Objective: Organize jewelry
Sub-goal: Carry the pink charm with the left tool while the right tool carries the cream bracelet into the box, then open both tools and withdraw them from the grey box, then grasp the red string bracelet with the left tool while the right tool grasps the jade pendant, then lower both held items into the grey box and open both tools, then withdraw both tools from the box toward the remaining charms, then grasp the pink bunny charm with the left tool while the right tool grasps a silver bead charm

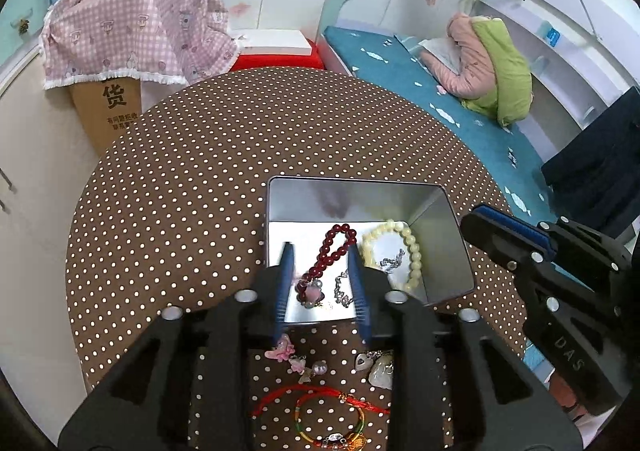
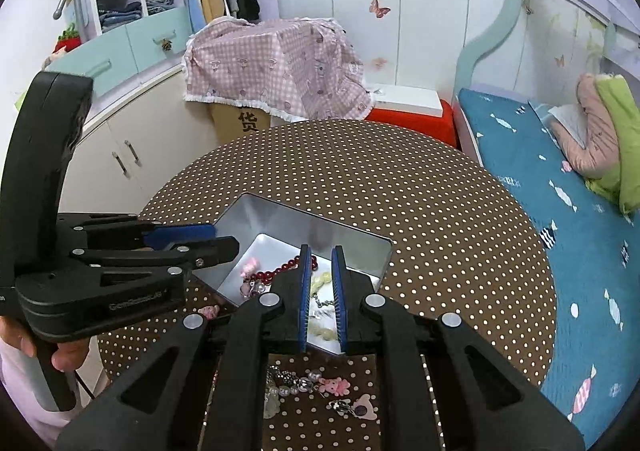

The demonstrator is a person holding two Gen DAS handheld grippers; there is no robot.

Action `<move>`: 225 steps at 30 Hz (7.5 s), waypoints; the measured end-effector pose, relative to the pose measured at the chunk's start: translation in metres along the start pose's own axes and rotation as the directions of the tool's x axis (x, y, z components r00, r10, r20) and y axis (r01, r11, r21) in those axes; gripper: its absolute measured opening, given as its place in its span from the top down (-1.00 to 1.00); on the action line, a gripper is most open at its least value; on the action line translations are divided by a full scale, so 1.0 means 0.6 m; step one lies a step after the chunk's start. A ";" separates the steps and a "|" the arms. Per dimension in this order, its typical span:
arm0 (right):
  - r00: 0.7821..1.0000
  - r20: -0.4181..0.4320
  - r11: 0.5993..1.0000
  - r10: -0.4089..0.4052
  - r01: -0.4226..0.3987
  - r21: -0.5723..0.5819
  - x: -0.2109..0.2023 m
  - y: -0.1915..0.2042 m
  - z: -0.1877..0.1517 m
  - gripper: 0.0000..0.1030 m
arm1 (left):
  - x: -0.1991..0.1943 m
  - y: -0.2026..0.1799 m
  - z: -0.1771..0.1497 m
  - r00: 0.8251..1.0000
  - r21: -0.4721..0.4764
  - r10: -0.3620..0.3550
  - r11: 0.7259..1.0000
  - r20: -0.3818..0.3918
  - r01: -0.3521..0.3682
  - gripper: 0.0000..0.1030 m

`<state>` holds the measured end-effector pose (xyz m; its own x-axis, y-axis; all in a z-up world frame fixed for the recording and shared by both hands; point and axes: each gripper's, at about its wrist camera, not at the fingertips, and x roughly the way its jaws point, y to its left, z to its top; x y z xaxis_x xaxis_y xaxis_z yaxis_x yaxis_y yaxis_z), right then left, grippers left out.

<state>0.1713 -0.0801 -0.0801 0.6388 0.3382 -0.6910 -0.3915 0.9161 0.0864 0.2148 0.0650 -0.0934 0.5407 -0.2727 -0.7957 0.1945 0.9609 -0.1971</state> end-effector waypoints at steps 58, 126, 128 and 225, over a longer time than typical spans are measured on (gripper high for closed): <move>0.980 -0.198 0.996 0.016 -0.033 -0.079 0.039 0.075 -0.164 0.53 | -0.053 0.031 -0.183 0.999 -0.011 0.039 0.999 -0.036 -0.039 0.95; 0.997 -0.079 1.000 0.023 -0.022 0.021 0.042 0.009 -0.040 0.59 | 0.029 -0.014 -0.021 0.999 0.000 0.004 1.000 0.033 -0.004 0.55; 0.997 -0.078 1.000 0.023 -0.021 0.022 0.041 0.011 -0.040 0.59 | 0.027 -0.012 -0.023 0.999 -0.002 0.001 1.000 0.032 -0.001 0.55; 0.991 -0.092 0.995 0.099 -0.098 0.016 0.009 0.031 -0.101 0.81 | 0.043 0.016 -0.141 0.994 -0.006 0.095 0.995 -0.062 -0.096 0.78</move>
<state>0.1273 -0.0741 -0.1257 0.5330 0.4062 -0.7423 -0.4417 0.8818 0.1654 0.1614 0.0714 -0.1644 0.5050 -0.1765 -0.8449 0.1372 0.9828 -0.1234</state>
